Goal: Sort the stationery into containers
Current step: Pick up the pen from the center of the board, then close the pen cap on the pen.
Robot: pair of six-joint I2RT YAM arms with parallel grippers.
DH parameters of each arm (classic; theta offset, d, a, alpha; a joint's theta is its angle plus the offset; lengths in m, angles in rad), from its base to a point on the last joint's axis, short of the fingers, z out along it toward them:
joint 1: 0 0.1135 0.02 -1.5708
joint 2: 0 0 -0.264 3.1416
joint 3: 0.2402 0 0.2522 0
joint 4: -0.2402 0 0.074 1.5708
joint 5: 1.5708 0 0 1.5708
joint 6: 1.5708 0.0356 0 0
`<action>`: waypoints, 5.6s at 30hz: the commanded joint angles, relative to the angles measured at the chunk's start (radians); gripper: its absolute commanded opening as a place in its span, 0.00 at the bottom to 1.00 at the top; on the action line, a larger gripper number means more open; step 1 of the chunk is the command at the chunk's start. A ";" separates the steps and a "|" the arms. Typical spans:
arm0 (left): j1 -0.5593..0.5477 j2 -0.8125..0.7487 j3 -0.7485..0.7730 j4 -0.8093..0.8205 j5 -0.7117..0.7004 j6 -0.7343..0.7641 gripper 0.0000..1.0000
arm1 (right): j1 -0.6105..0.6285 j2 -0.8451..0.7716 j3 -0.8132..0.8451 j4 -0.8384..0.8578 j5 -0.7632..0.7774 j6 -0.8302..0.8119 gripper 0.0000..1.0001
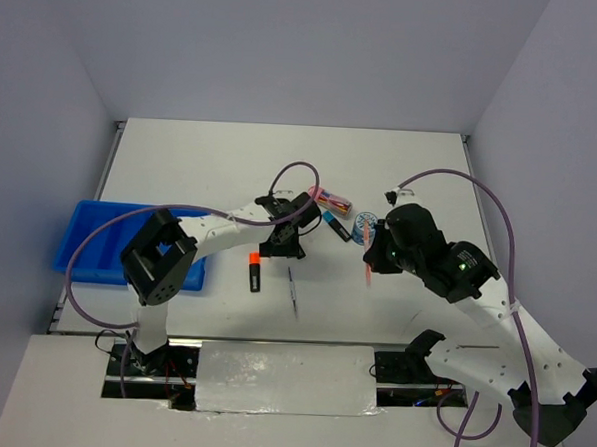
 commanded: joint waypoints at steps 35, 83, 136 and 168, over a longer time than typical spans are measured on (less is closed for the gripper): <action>0.087 0.075 -0.136 0.144 0.057 -0.016 0.28 | -0.004 0.052 0.041 0.021 -0.088 -0.042 0.00; 0.143 -0.722 -0.236 0.893 0.644 0.030 0.00 | 0.013 -0.122 -0.207 0.826 -0.625 0.031 0.00; 0.173 -0.738 -0.254 0.898 0.669 0.015 0.00 | 0.011 -0.068 -0.167 0.749 -0.580 -0.017 0.00; 0.173 -0.745 -0.276 0.904 0.689 0.012 0.00 | 0.010 -0.060 -0.136 0.737 -0.533 -0.012 0.00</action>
